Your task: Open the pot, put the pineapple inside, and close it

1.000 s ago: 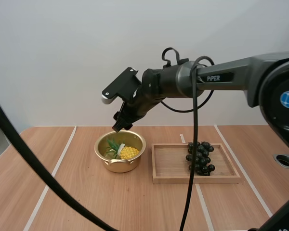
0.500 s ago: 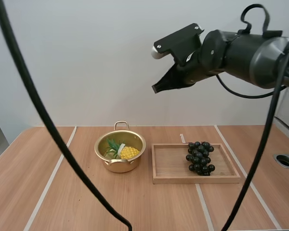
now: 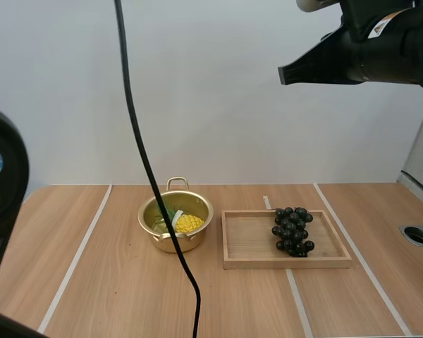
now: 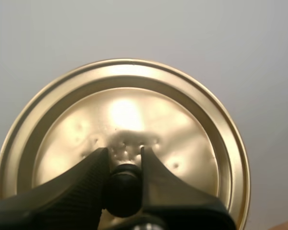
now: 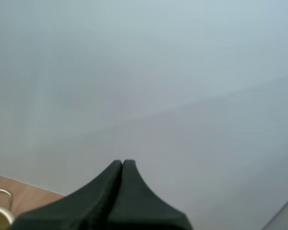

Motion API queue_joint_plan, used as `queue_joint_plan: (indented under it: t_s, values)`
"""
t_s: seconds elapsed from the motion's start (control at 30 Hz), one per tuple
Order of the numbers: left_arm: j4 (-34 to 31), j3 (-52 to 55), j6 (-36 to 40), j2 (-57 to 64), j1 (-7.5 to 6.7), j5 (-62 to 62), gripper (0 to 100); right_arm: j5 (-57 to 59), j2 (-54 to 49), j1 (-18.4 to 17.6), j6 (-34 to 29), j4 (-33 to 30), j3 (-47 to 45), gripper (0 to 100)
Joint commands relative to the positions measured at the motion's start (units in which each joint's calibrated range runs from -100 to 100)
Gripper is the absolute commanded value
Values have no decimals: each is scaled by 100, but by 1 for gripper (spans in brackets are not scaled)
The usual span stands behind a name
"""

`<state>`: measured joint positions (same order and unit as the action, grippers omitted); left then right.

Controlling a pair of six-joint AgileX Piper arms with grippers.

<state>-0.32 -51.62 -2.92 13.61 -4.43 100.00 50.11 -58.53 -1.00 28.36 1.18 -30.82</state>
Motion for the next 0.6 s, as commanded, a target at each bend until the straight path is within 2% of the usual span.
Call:
queue_joint_plan:
  t_s: [0.0, 0.33, 0.57]
  values:
    - [2, 271, 22, -21, -20, 0, 0, 263, -101, 68, -357, -265, 8, 0]
    - [134, 1991, -118, -34, -20, 0, 0, 418, -101, 118, -380, -324, 8, 0]
    - [586, 3692, -475, -34, -20, 0, 0, 418, -101, 118, -380, -324, 8, 0]
